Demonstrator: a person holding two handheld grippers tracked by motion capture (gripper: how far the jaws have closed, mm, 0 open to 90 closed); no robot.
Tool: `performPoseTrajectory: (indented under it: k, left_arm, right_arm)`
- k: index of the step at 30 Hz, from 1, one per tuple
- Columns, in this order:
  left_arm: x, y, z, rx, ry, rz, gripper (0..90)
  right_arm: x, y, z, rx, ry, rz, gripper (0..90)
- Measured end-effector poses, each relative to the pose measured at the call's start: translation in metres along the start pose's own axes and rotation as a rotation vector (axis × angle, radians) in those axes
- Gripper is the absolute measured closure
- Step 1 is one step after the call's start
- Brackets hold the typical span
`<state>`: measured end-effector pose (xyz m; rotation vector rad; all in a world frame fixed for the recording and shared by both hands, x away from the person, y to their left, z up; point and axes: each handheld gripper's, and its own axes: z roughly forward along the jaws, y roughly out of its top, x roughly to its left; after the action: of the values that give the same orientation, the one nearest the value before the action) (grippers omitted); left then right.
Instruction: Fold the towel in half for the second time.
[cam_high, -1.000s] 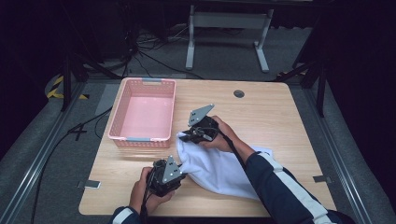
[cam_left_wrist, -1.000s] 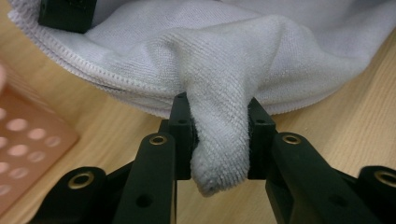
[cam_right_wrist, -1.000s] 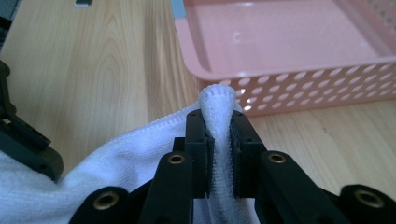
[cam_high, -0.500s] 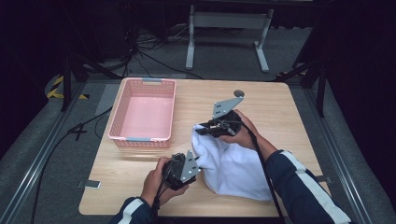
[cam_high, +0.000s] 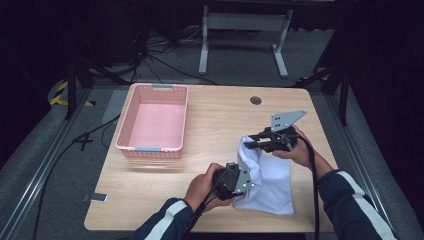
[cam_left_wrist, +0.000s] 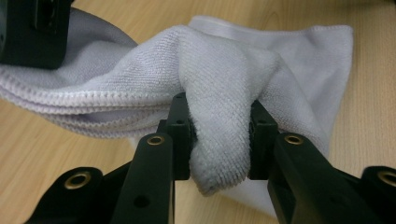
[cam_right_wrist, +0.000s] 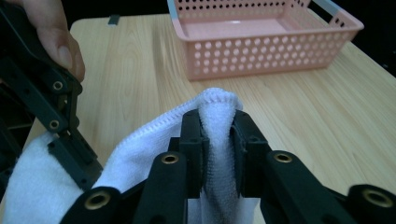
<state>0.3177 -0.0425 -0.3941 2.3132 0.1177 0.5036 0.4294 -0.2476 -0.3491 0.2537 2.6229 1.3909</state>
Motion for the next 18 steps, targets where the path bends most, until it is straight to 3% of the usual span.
performPoseTrajectory:
  k: [3,4,6,7,10,14,15,16,18]
  left_arm:
    - [-0.002,0.004,0.013,0.002,-0.033,-0.008,67.6]
    - [-0.004,0.005,0.020,-0.010,-0.051,-0.031,66.1]
    - [-0.005,0.006,0.024,-0.007,-0.064,-0.026,63.7]
    - [-0.009,0.008,0.032,-0.022,-0.096,-0.036,62.1]
    - [-0.012,0.010,0.040,-0.033,-0.138,-0.063,57.1]
    - [-0.015,0.011,0.034,-0.103,-0.209,-0.099,48.5]
    - [-0.016,0.010,0.026,-0.136,-0.246,-0.120,47.3]
    - [-0.015,0.010,0.022,-0.148,-0.258,-0.127,44.7]
    - [-0.016,0.005,0.011,-0.154,-0.250,-0.145,40.0]
  right_arm:
    - [-0.001,-0.018,-0.013,0.015,-0.013,0.021,72.9]
    - [-0.001,-0.023,-0.017,0.017,-0.015,0.033,71.4]
    - [-0.002,-0.040,-0.025,0.021,-0.032,0.060,68.5]
    - [-0.003,-0.050,-0.030,0.028,-0.042,0.073,66.4]
    - [-0.004,-0.069,-0.042,0.051,-0.054,0.110,62.6]
    - [0.000,-0.093,-0.057,0.096,-0.096,0.135,55.0]
    - [0.001,-0.096,-0.060,0.105,-0.101,0.144,50.5]
    - [0.002,-0.103,-0.066,0.122,-0.107,0.157,42.9]
    - [0.005,-0.108,-0.073,0.123,-0.121,0.175,41.4]
